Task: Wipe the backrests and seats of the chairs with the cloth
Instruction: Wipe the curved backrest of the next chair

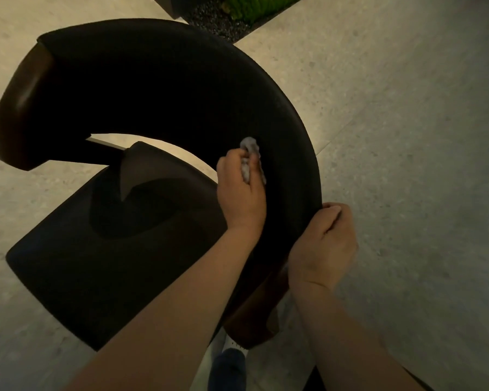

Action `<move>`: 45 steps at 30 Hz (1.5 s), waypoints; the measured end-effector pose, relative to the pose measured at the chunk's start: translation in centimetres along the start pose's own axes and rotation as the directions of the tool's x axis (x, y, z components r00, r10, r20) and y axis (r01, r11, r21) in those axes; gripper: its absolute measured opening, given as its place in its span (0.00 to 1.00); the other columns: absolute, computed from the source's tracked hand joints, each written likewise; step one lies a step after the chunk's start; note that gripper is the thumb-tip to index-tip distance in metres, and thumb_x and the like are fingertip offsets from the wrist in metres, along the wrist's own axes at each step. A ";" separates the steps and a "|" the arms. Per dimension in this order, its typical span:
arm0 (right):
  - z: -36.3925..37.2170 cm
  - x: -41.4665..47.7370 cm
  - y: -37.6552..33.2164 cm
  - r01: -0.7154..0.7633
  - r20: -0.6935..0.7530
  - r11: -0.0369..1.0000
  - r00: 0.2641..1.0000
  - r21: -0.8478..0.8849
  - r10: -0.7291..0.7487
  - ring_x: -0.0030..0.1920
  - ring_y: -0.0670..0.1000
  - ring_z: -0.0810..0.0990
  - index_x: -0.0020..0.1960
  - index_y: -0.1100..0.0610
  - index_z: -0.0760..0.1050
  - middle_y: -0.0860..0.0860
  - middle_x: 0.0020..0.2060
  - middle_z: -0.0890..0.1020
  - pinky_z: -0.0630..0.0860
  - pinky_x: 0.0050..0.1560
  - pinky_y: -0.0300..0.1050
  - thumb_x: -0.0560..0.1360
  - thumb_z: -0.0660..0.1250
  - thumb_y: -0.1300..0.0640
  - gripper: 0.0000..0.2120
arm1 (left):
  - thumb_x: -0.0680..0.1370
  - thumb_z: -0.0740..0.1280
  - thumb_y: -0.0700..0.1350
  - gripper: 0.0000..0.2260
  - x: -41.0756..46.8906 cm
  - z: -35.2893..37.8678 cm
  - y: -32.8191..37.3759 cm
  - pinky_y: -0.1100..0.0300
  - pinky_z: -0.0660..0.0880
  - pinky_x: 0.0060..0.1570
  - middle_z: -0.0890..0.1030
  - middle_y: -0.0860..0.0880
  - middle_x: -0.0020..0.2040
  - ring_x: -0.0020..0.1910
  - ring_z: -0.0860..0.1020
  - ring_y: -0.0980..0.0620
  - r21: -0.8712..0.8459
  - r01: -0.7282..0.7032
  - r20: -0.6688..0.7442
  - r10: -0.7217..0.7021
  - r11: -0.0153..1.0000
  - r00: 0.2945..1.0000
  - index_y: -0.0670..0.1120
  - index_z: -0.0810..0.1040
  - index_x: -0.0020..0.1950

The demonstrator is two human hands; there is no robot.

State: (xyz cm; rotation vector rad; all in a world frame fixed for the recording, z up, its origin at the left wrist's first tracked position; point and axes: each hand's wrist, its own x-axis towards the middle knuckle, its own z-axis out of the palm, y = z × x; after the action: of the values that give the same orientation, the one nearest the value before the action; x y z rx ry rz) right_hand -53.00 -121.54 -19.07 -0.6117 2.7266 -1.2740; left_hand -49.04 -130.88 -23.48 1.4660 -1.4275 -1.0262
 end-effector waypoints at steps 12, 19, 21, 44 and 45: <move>0.1 0.1 0.1 -0.006 -0.004 1.000 1.000 -0.013 0.006 0.29 0.42 0.66 0.39 0.52 0.68 0.45 0.29 0.68 0.63 0.31 0.33 0.81 0.51 0.55 0.14 | 0.82 0.59 0.46 0.03 0.4 -0.5 -6.4 0.65 0.72 0.41 0.75 0.51 0.52 0.45 0.77 0.57 0.049 0.362 0.074 -0.365 0.931 0.928 0.51 0.71 0.52; 0.0 0.0 0.1 -0.003 0.007 1.000 1.000 -0.015 0.003 0.29 0.43 0.67 0.39 0.52 0.68 0.45 0.29 0.68 0.61 0.30 0.31 0.80 0.50 0.53 0.14 | 0.81 0.60 0.46 0.04 -1.1 -3.2 -8.2 0.66 0.68 0.37 0.74 0.54 0.44 0.39 0.76 0.57 0.221 0.415 0.184 -0.456 0.882 0.871 0.55 0.71 0.49; -0.2 0.1 -0.1 -0.015 0.030 1.000 0.999 -0.021 0.016 0.29 0.42 0.67 0.39 0.51 0.68 0.45 0.29 0.68 0.61 0.30 0.31 0.81 0.51 0.54 0.14 | 0.82 0.59 0.50 0.04 -0.9 -3.9 -6.4 0.63 0.72 0.39 0.76 0.53 0.45 0.40 0.78 0.58 0.118 0.363 0.170 -0.379 0.924 0.910 0.57 0.71 0.48; 1.0 5.7 -3.8 0.080 0.248 0.988 0.968 -0.130 -0.046 0.27 0.44 0.66 0.33 0.50 0.63 0.47 0.27 0.68 0.58 0.29 0.41 0.82 0.52 0.52 0.18 | 0.81 0.62 0.51 0.08 3.5 -2.6 7.9 0.73 0.70 0.41 0.75 0.51 0.47 0.43 0.74 0.59 0.061 -0.071 0.161 0.060 0.996 0.985 0.48 0.75 0.49; 0.9 5.7 -3.8 0.083 0.247 0.988 0.968 -0.127 -0.049 0.27 0.45 0.66 0.33 0.50 0.63 0.47 0.27 0.68 0.58 0.28 0.42 0.82 0.52 0.52 0.18 | 0.81 0.63 0.51 0.07 3.2 -2.4 8.0 0.73 0.69 0.42 0.74 0.53 0.47 0.43 0.74 0.59 0.065 -0.085 0.158 0.074 0.994 0.985 0.48 0.75 0.49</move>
State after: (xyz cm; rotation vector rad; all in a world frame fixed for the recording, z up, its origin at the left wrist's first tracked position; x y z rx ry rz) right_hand -56.79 -126.60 -16.20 -0.8193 2.6223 -0.9554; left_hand -49.27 -134.18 -15.13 1.3924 -1.6353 -1.0689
